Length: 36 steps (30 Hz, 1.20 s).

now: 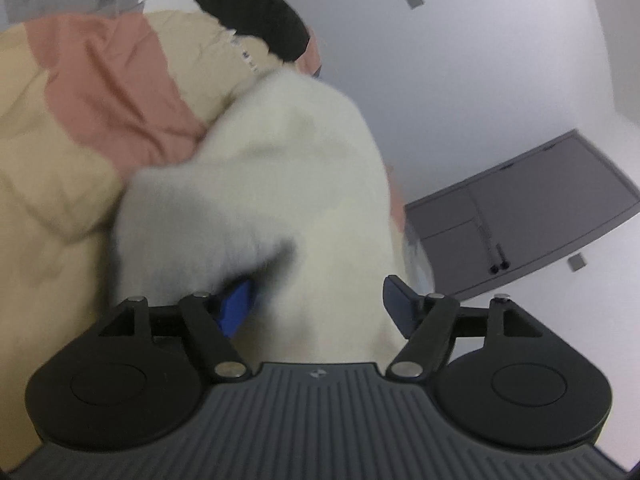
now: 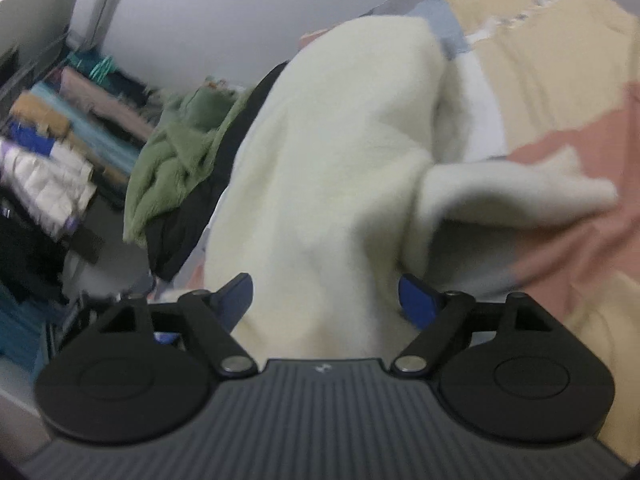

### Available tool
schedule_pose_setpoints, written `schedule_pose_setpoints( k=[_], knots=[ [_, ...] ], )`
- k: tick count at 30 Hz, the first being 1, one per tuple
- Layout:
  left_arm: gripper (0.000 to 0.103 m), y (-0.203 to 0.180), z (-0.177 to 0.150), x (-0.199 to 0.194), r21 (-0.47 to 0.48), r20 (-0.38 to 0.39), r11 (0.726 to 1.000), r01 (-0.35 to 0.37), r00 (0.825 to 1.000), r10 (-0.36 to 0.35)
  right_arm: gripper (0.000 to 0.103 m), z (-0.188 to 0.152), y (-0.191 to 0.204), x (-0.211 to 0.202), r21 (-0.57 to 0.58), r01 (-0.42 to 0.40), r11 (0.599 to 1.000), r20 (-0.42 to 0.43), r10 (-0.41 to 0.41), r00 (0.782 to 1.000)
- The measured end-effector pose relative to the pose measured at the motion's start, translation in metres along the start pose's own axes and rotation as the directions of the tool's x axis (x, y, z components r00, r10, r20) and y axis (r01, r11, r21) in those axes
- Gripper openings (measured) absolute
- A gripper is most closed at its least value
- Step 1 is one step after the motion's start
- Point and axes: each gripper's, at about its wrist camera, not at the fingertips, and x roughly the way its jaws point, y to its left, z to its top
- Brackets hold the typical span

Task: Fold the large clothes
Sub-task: 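Lift the blanket edges high with both grippers, shaking it out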

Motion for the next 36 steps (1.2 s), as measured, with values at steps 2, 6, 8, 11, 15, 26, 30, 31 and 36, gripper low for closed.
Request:
schedule_pose_setpoints(
  k=[2,6,8,11,15,26,30,31,36],
  knots=[
    [0.077,-0.001,-0.006,0.002,0.004,-0.02,0.999,-0.037,0.999,0.037,0.083,-0.008,-0.005,-0.004,0.039,0.003,0.999,-0.001,-0.003,1.0],
    [0.077,0.009,-0.011,0.016,-0.041,-0.067,0.996,-0.081,0.995,0.078,0.083,-0.031,-0.015,0.008,0.125,0.033,0.992,-0.088,-0.022,0.996],
    [0.076,0.016,-0.012,0.02,-0.079,-0.07,0.995,-0.067,0.996,0.061,0.083,-0.038,-0.018,0.017,0.157,0.022,0.987,-0.118,-0.004,0.993],
    [0.069,0.021,-0.005,0.016,-0.129,-0.028,0.992,0.013,0.999,-0.016,0.082,-0.034,-0.019,0.029,0.175,-0.039,0.984,-0.119,0.06,0.991],
    [0.042,0.018,0.009,0.002,-0.135,0.05,0.987,0.09,0.995,-0.084,0.056,-0.018,-0.02,0.025,0.193,-0.138,0.971,-0.037,0.148,0.988],
    [0.014,-0.018,0.014,-0.047,0.055,0.188,0.955,0.29,0.937,-0.295,0.021,-0.002,0.019,-0.012,-0.087,-0.24,0.967,0.165,0.252,0.954],
    [0.014,-0.053,0.012,-0.075,0.173,0.213,0.918,0.356,0.897,-0.388,0.02,0.003,0.044,-0.039,-0.19,-0.209,0.959,0.177,0.242,0.954],
    [0.014,-0.06,0.012,-0.081,0.175,0.218,0.912,0.372,0.888,-0.404,0.02,0.007,0.051,-0.047,-0.21,-0.206,0.956,0.192,0.247,0.95],
    [0.014,-0.108,0.014,-0.119,0.258,0.231,0.877,0.405,0.856,-0.463,0.02,0.03,0.091,-0.098,-0.308,-0.201,0.93,0.258,0.285,0.923]
  ],
)
